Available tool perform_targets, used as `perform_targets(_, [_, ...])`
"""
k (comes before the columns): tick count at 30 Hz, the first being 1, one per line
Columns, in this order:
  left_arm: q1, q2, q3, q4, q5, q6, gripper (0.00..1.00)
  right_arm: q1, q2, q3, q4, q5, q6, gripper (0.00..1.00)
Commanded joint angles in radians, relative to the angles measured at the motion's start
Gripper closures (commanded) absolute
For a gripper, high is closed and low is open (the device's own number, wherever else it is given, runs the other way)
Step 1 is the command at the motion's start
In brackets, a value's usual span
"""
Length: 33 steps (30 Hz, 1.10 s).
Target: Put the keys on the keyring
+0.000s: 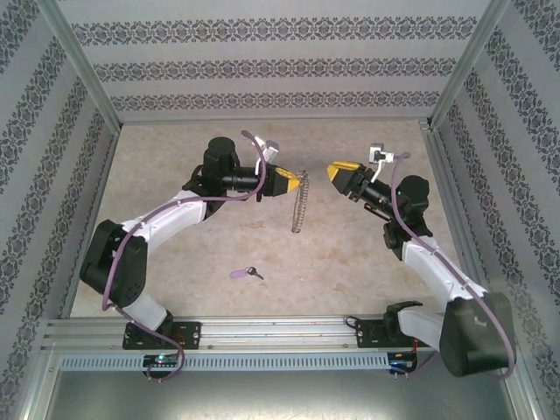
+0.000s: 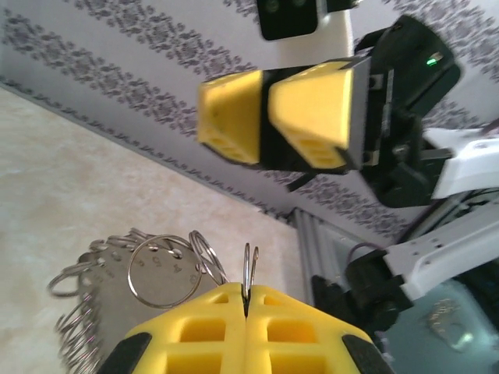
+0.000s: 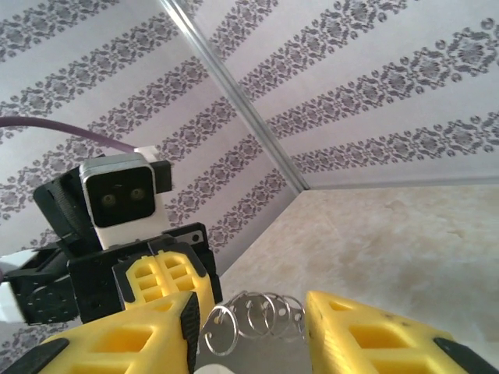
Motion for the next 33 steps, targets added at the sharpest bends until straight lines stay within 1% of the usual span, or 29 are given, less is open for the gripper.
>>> perform_targets(1, [-0.008, -0.069, 0.032, -0.197, -0.121, 0.284, 1.0, -0.006, -0.048, -0.036, -0.164, 0.051, -0.055, 0.58])
perform_targets(4, [-0.015, -0.101, 0.001, -0.21, -0.235, 0.374, 1.0, -0.003, -0.067, -0.079, -0.188, 0.054, -0.049, 0.58])
perform_targets(8, [-0.04, -0.138, -0.047, -0.183, -0.41, 0.472, 1.0, 0.01, -0.063, -0.122, -0.199, 0.062, -0.05, 0.58])
perform_targets(11, [-0.06, -0.164, -0.099, -0.115, -0.503, 0.528, 1.0, 0.033, -0.041, -0.14, -0.204, 0.067, -0.058, 0.58])
perform_targets(13, [-0.071, -0.174, -0.121, -0.087, -0.543, 0.56, 1.0, 0.058, -0.024, -0.142, -0.216, 0.079, -0.076, 0.58])
perform_targets(18, [-0.083, -0.193, -0.157, -0.045, -0.594, 0.597, 1.0, 0.126, 0.029, -0.135, -0.236, 0.107, -0.111, 0.58])
perform_targets(25, [-0.084, -0.205, -0.189, 0.011, -0.638, 0.548, 1.0, 0.231, 0.08, -0.131, -0.3, 0.144, -0.153, 0.58])
perform_targets(29, [-0.082, -0.205, -0.194, 0.011, -0.674, 0.511, 1.0, 0.31, 0.069, -0.137, -0.377, 0.205, -0.182, 0.59])
perform_targets(33, [-0.081, -0.2, -0.196, 0.014, -0.748, 0.489, 1.0, 0.41, 0.049, -0.151, -0.438, 0.299, -0.206, 0.59])
